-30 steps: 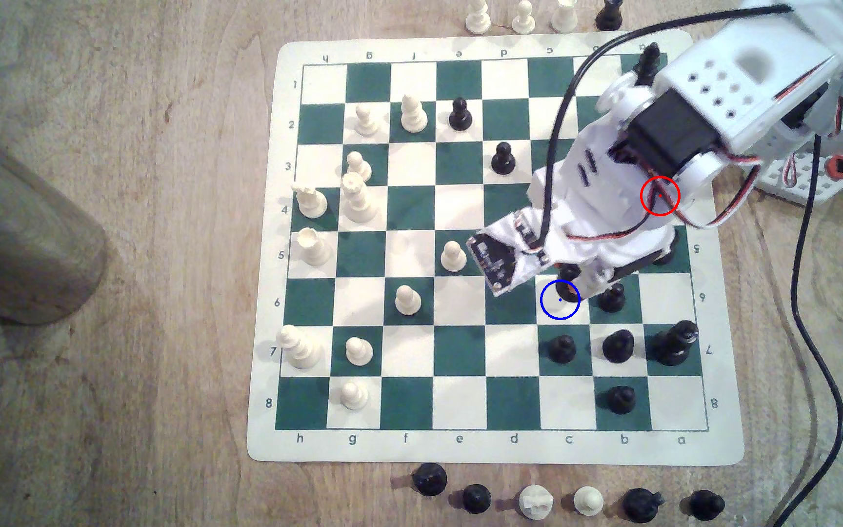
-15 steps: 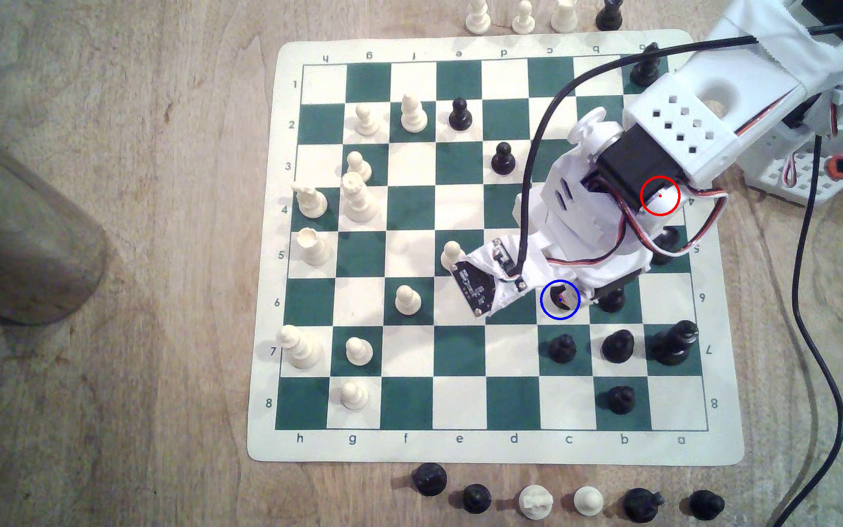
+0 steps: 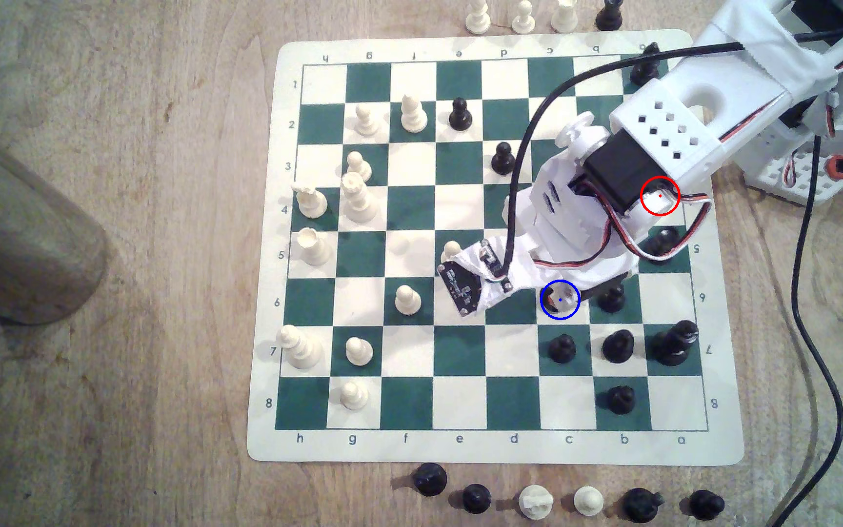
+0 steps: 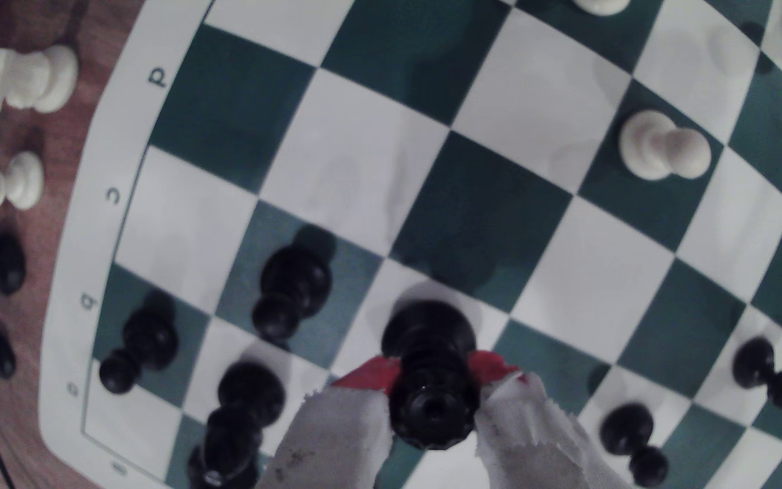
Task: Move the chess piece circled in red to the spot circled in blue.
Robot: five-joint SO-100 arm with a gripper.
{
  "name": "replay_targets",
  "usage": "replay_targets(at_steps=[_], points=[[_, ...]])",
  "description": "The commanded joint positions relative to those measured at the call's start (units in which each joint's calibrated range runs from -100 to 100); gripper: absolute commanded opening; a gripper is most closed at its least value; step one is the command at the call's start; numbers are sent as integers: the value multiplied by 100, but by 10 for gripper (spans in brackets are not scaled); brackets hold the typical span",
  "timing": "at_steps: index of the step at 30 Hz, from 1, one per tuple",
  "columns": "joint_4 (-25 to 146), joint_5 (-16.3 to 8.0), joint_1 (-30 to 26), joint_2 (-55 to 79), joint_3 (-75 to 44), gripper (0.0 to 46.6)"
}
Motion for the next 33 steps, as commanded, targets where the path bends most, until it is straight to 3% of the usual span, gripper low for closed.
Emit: replay_targets(at_steps=[1,20,25,26,30,33], points=[[-62,34,24,-135,-443,3],[-5,29,1,60,-380,10],[77,34,-15,60,-380,52],[93,34,-15,60,-371,88],[118,29,-7,26,-334,159],[126,29,-7,9,-316,174]])
